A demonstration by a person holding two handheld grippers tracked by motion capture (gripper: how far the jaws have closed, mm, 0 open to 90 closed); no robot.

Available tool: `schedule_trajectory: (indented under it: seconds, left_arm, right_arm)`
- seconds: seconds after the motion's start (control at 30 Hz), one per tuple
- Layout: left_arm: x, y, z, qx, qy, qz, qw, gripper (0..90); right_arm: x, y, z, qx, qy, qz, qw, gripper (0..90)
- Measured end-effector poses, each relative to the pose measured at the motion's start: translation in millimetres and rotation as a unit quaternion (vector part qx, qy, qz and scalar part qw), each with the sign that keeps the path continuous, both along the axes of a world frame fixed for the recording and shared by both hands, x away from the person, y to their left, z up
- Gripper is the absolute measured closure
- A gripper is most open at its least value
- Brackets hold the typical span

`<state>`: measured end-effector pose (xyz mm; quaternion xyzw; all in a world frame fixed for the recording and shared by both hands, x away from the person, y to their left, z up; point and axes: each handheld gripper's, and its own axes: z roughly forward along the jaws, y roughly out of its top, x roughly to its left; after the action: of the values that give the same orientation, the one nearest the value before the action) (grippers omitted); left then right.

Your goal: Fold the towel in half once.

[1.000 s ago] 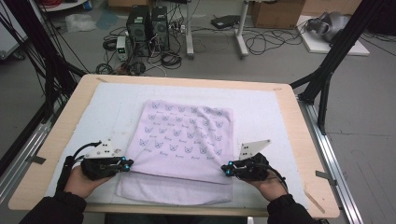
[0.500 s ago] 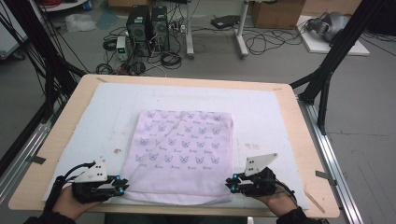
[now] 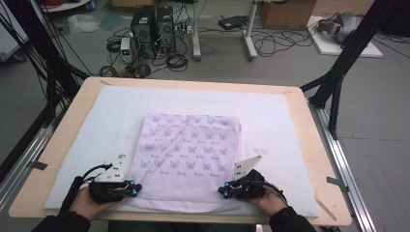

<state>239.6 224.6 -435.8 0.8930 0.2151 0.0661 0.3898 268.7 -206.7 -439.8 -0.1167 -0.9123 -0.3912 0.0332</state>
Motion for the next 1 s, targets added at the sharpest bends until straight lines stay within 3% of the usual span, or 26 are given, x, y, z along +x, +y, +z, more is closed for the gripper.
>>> schedule_trajectory:
  seconds: [0.2,0.4,0.5,0.6,0.67,0.83,0.9,1.0]
  left_arm:
    - [-4.7,4.1,12.4,-0.018,-0.013,0.006,0.9997,87.7]
    - [-14.0,4.3,22.9,-0.03,-0.018,-0.004,0.9994,87.7]
    - [-18.0,3.3,17.7,-0.022,-0.009,-0.012,0.9996,87.7]
    - [-17.7,-0.1,4.5,0.003,0.008,-0.017,0.9998,87.5]
    - [-17.3,-1.3,0.2,0.008,0.007,-0.019,0.9998,87.2]
    - [-15.6,0.1,1.7,0.005,0.008,-0.015,0.9998,87.1]
    - [-16.3,0.2,1.9,0.002,0.006,-0.015,0.9999,86.2]
    - [-15.3,2.3,3.7,-0.003,0.002,-0.004,1.0,75.1]
  right_arm:
    - [-4.5,-9.3,14.8,0.031,-0.007,0.001,0.9995,89.1]
    - [-13.3,-19.0,30.0,0.056,-0.009,0.008,0.9983,89.1]
    - [-19.4,-21.9,26.8,0.05,0.002,0.016,0.9986,89.1]
    - [-21.4,-14.9,13.8,0.016,0.013,0.03,0.9993,88.7]
    - [-21.0,-8.6,4.8,-0.006,0.018,0.037,0.9991,88.1]
    - [-16.6,-9.6,5.3,0.006,0.022,0.032,0.9992,87.6]
    - [-15.8,-10.6,5.6,0.007,0.019,0.025,0.9995,82.6]
    - [-14.3,-11.1,2.1,0.01,0.028,0.016,0.9994,74.4]
